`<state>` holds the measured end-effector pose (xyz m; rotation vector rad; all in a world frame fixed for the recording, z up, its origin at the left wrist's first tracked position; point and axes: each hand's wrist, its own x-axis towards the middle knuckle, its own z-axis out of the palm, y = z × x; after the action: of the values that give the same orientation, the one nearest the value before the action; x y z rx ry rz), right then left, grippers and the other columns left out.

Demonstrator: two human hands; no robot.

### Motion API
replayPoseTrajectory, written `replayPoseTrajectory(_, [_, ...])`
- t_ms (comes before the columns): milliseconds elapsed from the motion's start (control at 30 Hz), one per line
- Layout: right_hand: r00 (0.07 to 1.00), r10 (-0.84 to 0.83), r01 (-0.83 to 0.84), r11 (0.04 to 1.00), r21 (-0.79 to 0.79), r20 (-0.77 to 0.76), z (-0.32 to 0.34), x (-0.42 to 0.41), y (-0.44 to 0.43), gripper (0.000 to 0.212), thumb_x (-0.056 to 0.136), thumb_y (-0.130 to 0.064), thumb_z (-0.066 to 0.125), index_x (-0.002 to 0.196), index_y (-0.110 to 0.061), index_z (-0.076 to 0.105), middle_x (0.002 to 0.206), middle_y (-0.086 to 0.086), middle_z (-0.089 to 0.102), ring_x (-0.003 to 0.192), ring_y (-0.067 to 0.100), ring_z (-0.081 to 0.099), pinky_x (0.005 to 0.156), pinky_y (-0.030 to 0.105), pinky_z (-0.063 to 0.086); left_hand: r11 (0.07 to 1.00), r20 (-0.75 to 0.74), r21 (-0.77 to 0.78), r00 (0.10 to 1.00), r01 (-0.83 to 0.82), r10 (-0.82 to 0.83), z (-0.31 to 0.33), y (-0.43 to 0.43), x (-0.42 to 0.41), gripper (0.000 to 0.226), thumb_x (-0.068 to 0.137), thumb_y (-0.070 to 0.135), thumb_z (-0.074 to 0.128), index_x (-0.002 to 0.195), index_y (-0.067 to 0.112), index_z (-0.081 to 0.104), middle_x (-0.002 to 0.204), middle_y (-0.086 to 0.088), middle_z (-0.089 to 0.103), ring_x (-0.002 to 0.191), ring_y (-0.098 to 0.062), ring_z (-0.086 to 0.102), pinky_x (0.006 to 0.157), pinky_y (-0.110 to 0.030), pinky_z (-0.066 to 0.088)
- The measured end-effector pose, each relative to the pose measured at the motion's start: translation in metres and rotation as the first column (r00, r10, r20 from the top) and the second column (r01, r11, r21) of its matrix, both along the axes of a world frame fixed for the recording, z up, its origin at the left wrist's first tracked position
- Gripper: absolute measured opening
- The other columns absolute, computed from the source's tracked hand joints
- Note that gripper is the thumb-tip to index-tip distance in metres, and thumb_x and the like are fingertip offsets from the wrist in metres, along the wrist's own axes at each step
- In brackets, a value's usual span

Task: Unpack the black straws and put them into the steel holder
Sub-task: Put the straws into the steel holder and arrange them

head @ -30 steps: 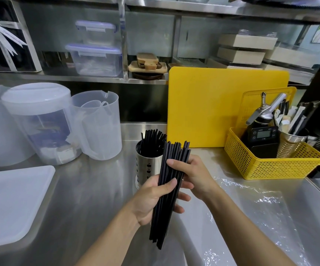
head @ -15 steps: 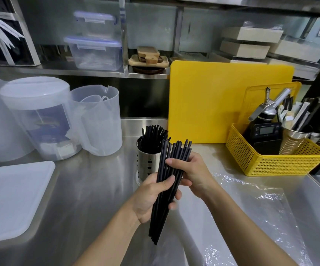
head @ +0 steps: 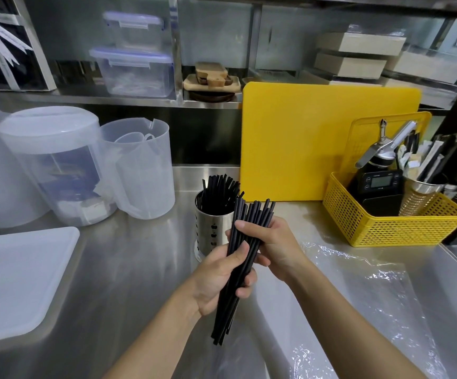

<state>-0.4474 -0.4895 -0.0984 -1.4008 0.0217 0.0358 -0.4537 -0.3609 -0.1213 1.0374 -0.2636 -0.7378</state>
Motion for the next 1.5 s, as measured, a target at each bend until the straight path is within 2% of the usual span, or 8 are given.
replayPoseTrajectory(133, [1.0,-0.013,0.013,0.999,0.036,-0.003,-0.001,0.0,0.0,0.009,0.082,-0.006,0.062,0.087,0.001,0.058,0.083,0.027,0.057,0.035,0.009,0.047,0.028,0.016,0.025,0.999,-0.012,0.017,0.999,-0.045,0.045,0.0,-0.004,-0.001,0.045,0.083,0.045,0.047,0.1,0.004,0.056,0.08,-0.007,0.066,0.05,-0.012,0.044,0.036,-0.018,0.034])
replayPoseTrajectory(400, [0.999,0.016,-0.015,0.999,0.039,-0.028,-0.002,-0.003,-0.002,0.015,0.079,-0.007,0.067,0.089,-0.001,0.058,0.076,0.016,0.061,0.056,0.017,0.064,0.04,0.019,0.045,0.999,0.026,-0.017,0.999,0.046,-0.045,-0.004,0.006,0.001,0.031,0.084,0.009,0.053,0.114,-0.001,0.056,0.101,-0.016,0.068,0.086,-0.03,0.068,0.063,-0.039,0.058])
replayPoseTrajectory(533, [0.999,0.024,-0.023,0.998,0.057,-0.021,-0.002,-0.003,-0.002,0.01,0.081,-0.006,0.065,0.081,-0.003,0.056,0.059,0.003,0.062,0.045,0.01,0.059,0.035,0.015,0.039,0.997,-0.006,-0.014,0.997,0.071,-0.071,-0.001,0.007,0.001,0.03,0.09,0.025,0.051,0.109,0.006,0.062,0.099,-0.013,0.07,0.083,-0.029,0.068,0.06,-0.038,0.058])
replayPoseTrajectory(667, [1.0,-0.002,0.003,0.998,0.07,-0.008,-0.007,-0.004,-0.002,0.017,0.084,-0.005,0.061,0.071,-0.004,0.051,0.045,-0.004,0.055,0.03,0.005,0.044,0.028,0.015,0.025,0.995,0.004,0.091,0.999,0.036,-0.036,-0.003,0.002,0.003,0.041,0.089,0.042,0.045,0.101,0.006,0.061,0.085,-0.007,0.069,0.059,-0.018,0.059,0.044,-0.026,0.046])
replayPoseTrajectory(933, [1.0,0.024,-0.025,0.999,0.039,0.01,-0.017,0.0,-0.006,0.014,0.081,-0.012,0.066,0.081,0.001,0.059,0.063,0.008,0.061,0.044,0.014,0.053,0.034,0.019,0.033,0.999,-0.041,0.0,0.998,0.046,-0.046,-0.018,0.002,0.007,0.017,0.083,0.017,0.055,0.096,0.005,0.055,0.08,-0.005,0.058,0.05,-0.009,0.044,0.038,-0.017,0.034])
replayPoseTrajectory(1100, [0.999,-0.02,0.017,0.996,0.086,0.029,-0.006,0.007,-0.026,0.024,0.079,-0.024,0.064,0.094,-0.005,0.065,0.081,0.005,0.064,0.067,0.015,0.057,0.059,0.025,0.042,0.995,0.003,0.064,0.997,0.075,-0.076,-0.019,0.007,0.01,0.032,0.084,0.018,0.054,0.113,0.006,0.056,0.079,-0.001,0.057,0.05,-0.008,0.043,0.04,-0.017,0.033])
replayPoseTrajectory(1333, [0.996,0.087,-0.091,0.89,-0.446,-0.028,0.025,0.02,-0.051,0.014,0.081,-0.009,0.066,0.083,0.005,0.069,0.083,0.016,0.069,0.074,0.018,0.06,0.074,0.032,0.046,0.981,0.108,0.173,0.989,0.085,-0.105,-0.019,0.007,0.008,0.032,0.086,0.015,0.054,0.115,0.003,0.056,0.082,-0.003,0.064,0.056,-0.011,0.05,0.042,-0.02,0.039])
replayPoseTrajectory(1500, [0.992,0.113,-0.124,0.778,-0.616,-0.057,0.032,0.025,-0.054,0.017,0.084,-0.008,0.064,0.069,-0.014,0.067,0.092,0.017,0.069,0.084,0.017,0.056,0.083,0.031,0.043,0.97,0.157,0.24,0.985,0.031,-0.07,-0.019,0.007,0.005,0.027,0.091,0.01,0.052,0.113,-0.005,0.052,0.086,-0.005,0.068,0.058,-0.012,0.054,0.044,-0.023,0.042])
